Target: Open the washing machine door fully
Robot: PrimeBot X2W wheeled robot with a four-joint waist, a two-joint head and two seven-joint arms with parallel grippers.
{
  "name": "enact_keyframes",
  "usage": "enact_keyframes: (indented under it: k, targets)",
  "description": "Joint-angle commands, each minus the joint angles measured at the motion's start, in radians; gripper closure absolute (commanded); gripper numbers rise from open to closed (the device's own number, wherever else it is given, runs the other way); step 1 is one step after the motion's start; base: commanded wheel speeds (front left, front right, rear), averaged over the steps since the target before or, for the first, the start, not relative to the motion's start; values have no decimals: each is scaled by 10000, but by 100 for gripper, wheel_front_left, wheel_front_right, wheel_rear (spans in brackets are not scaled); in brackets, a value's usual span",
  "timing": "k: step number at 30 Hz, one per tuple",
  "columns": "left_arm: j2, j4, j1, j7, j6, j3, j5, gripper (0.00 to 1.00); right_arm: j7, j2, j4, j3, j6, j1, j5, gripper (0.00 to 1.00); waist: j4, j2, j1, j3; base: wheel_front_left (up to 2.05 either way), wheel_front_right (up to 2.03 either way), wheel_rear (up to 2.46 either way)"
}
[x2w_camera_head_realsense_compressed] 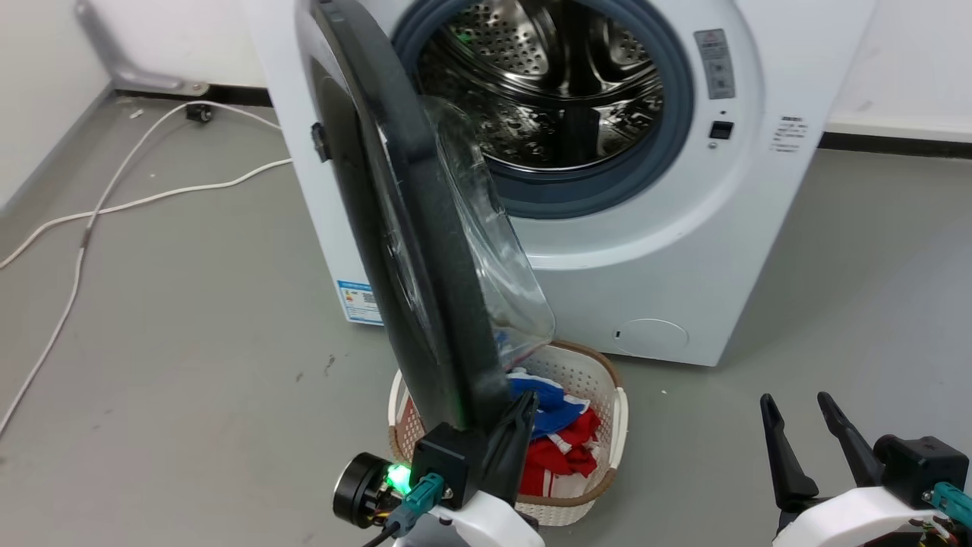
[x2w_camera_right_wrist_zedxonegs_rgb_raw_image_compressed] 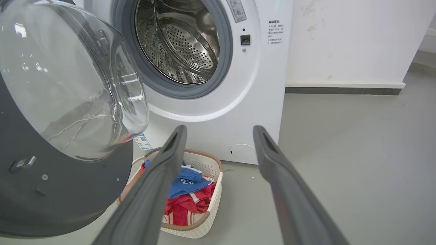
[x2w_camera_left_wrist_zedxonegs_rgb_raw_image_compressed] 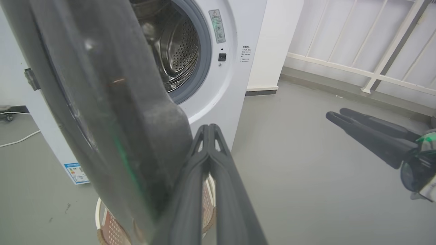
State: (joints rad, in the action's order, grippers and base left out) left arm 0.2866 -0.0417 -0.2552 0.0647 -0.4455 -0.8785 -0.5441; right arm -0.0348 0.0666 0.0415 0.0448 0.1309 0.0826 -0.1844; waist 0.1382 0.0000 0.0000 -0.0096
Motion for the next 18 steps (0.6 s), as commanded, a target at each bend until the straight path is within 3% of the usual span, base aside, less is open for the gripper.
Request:
enact_keyframes:
  k: [1,8,18]
  targets:
    - [300,217,71,-8,-127,220,-34,100,-40,-2,37,29,-3,-103,3,0,159,0,0,11,0,0,0]
    - [291,-7,217,64,-291,130,80,100,-80,-27,107,96,-1,8,-14,0,678,0,0,6,0,0,0]
    - [685,-472,791,228,-893,666,-171,100,-127,-44,60,228,-3,133,-80,0,1727,0,0,23,0,0,0]
